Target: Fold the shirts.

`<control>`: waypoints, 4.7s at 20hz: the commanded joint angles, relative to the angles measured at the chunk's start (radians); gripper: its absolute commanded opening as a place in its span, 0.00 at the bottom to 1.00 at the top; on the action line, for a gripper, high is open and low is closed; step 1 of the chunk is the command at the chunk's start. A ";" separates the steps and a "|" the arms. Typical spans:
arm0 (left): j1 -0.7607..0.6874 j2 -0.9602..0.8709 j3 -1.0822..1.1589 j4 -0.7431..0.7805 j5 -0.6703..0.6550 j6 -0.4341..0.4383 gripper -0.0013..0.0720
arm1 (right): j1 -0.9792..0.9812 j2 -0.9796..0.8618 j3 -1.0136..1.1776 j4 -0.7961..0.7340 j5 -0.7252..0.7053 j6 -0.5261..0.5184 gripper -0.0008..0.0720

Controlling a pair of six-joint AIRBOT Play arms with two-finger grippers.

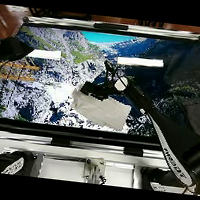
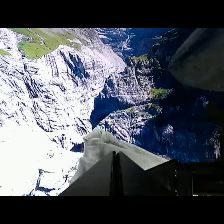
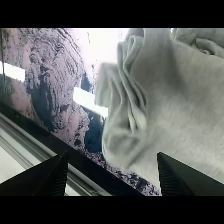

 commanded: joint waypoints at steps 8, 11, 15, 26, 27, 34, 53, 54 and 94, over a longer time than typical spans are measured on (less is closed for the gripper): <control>0.015 0.015 -0.026 0.016 -0.053 0.052 0.06 | -0.387 0.230 -0.029 -0.562 0.642 -0.001 0.92; 0.015 0.015 -0.026 0.019 -0.053 0.052 0.06 | -0.569 0.232 -0.196 -0.410 0.695 -0.047 0.92; 0.015 0.011 -0.026 0.019 -0.053 0.079 0.06 | -0.599 0.231 -0.425 -0.177 0.497 -0.119 0.92; 0.014 0.011 -0.026 0.011 -0.053 0.078 0.06 | -0.410 0.069 -0.489 0.013 0.228 -0.200 0.90; 0.014 0.011 -0.026 0.011 -0.053 0.078 0.06 | -0.411 0.068 -0.489 0.056 0.225 -0.251 0.72; 0.014 0.011 -0.026 0.011 -0.053 0.079 0.06 | -0.539 0.131 -0.221 0.132 0.450 -0.438 0.10; 0.014 0.013 -0.026 -0.054 -0.053 0.078 0.06 | -1.571 0.360 0.344 -0.581 0.782 -0.293 0.10; 0.014 0.013 -0.026 -0.055 -0.054 0.078 0.06 | -1.600 0.360 0.343 -0.581 0.776 -0.278 0.10; -0.244 -0.064 -0.370 0.459 -0.291 -0.065 1.00 | -0.282 0.219 0.119 -0.647 0.716 0.108 0.83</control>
